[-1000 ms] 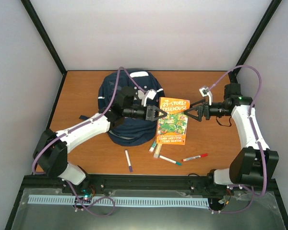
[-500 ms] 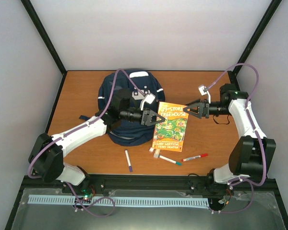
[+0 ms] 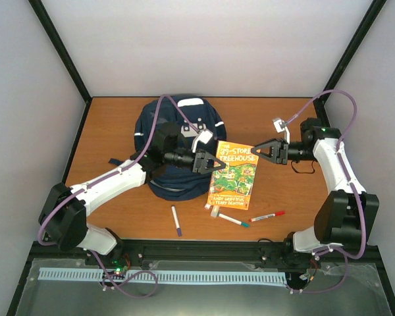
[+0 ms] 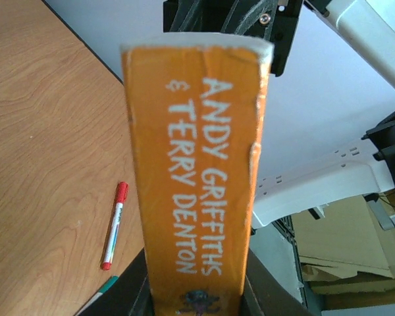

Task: Pack the student bag
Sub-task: Pick up the book from the center of the board.

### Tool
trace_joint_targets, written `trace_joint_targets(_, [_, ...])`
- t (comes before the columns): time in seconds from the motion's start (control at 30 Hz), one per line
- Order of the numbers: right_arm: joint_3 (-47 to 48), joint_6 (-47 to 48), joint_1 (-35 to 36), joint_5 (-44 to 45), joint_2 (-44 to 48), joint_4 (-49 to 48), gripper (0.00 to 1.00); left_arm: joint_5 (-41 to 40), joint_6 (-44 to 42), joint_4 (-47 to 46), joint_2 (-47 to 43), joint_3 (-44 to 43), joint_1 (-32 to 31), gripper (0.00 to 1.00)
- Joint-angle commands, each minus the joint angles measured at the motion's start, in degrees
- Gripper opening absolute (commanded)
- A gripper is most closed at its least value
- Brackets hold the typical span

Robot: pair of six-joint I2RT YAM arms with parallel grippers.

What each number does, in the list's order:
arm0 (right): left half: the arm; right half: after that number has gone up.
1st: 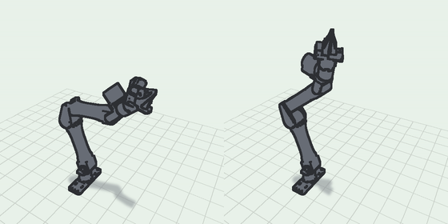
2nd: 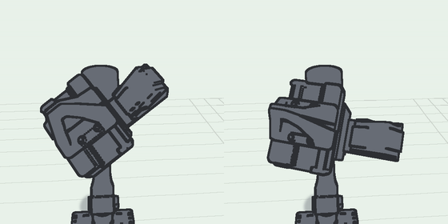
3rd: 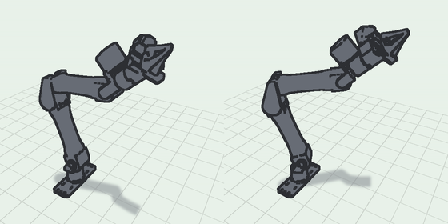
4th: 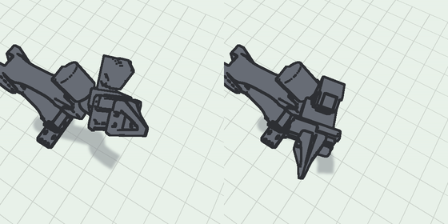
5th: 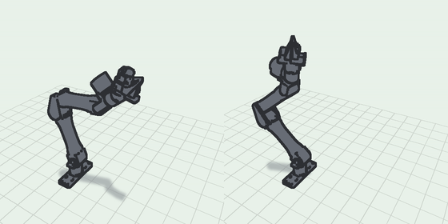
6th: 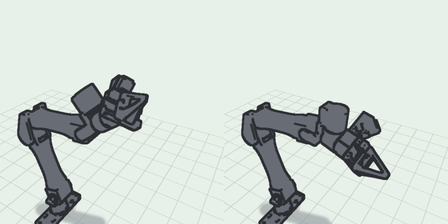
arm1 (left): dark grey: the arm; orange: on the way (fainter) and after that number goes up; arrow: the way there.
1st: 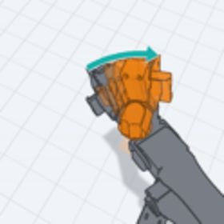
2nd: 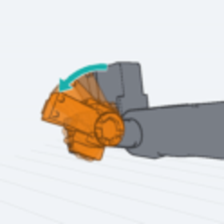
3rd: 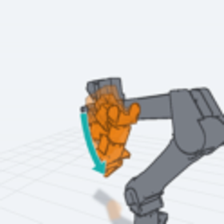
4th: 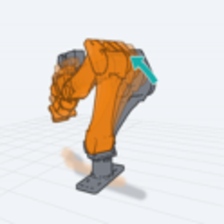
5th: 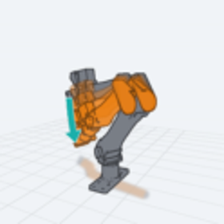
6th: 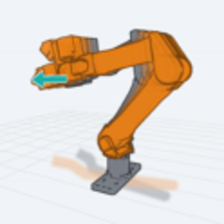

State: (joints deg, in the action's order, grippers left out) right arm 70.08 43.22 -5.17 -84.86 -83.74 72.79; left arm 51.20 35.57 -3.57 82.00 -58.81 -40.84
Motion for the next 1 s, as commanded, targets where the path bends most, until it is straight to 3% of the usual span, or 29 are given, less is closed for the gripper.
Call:
trace_joint_targets(0.0, [-0.66, 0.04, 0.95, -2.41, 2.58, -0.81, 0.03, 1.3, -3.56, -3.02, -0.51, -2.17, -0.14, 0.01])
trace_joint_targets(0.1, [-2.04, -6.01, 0.96, -4.06, 4.45, -7.08, 0.03, 1.0, -4.56, -2.24, 2.23, -2.92, -0.2, 0.26])
trace_joint_targets(0.17, [-3.18, -11.62, 0.89, -5.37, 5.39, -12.53, 0.03, 2.25, -4.35, -2.9, 4.48, -3.51, -0.25, 0.38])
trace_joint_targets(0.33, [-3.11, -12.67, 0.86, -5.99, 5.41, -13.15, 0.03, 3.83, -3.36, -6.52, 5.77, -2.32, -0.73, 0.43])
trace_joint_targets(0.43, [-3.52, -12.7, 0.92, -6.42, 5.5, -13.41, 0.03, 5.47, -3.2, -7.41, 5.61, -1.99, -1.26, 0.34])
trace_joint_targets(0.63, [-4.49, -13.89, 0.86, -7.47, 5.85, -15.29, 0.03, 7.8, -2.42, -9.86, 4.3, -1.13, -1.43, 0.03])
trace_joint_targets(0.9, [-3.78, -11.2, 0.88, -3.09, 5.75, -13.2, 0.03, 7.0, -2.48, -8.88, 2.3, -0.77, -1.44, 0.01])
trace_joint_targets(0.97, [-3.95, -10.72, 0.86, -1.04, 6.07, -12.75, 0.3, 6.68, -2.78, -8.09, 1.93, -0.95, -1.42, 0.01])
